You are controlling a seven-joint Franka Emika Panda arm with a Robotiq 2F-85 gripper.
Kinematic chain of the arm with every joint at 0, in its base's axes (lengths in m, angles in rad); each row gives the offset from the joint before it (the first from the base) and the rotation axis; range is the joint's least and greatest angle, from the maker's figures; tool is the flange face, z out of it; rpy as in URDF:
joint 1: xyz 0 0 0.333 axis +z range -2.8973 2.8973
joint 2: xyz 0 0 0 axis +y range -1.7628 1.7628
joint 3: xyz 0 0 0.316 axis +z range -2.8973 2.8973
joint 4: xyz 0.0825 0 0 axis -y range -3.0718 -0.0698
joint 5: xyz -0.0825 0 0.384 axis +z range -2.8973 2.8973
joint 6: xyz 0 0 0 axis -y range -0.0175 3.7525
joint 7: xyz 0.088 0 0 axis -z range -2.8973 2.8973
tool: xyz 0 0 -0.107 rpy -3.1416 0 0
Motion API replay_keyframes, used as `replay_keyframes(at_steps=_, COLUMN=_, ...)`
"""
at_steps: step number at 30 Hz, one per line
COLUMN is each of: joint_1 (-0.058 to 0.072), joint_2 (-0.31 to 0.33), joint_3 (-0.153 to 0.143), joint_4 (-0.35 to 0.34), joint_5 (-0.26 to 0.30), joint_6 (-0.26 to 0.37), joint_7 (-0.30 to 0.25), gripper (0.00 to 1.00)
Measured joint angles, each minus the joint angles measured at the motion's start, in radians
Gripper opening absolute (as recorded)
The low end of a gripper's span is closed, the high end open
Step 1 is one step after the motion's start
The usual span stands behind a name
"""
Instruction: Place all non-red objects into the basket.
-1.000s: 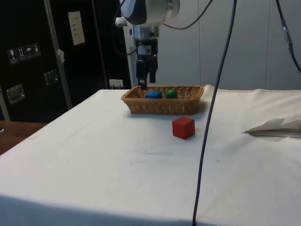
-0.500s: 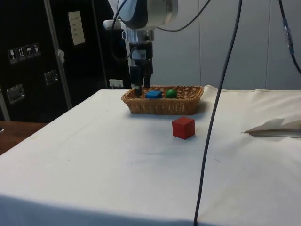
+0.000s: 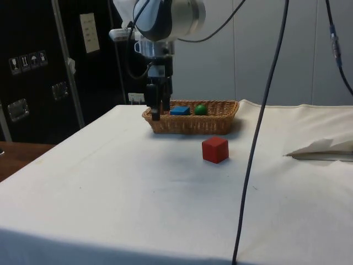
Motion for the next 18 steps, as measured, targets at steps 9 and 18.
replay_keyframes(at_steps=9, joint_1=0.006, joint_2=-0.001, joint_3=0.044, joint_4=-0.016, joint_5=-0.002, joint_6=0.032, joint_7=0.001, gripper=1.00)
replay_keyframes(at_steps=18, joint_1=0.007, joint_2=-0.001, joint_3=0.072, joint_4=-0.016, joint_5=-0.012, joint_6=0.038, joint_7=0.000, gripper=1.00)
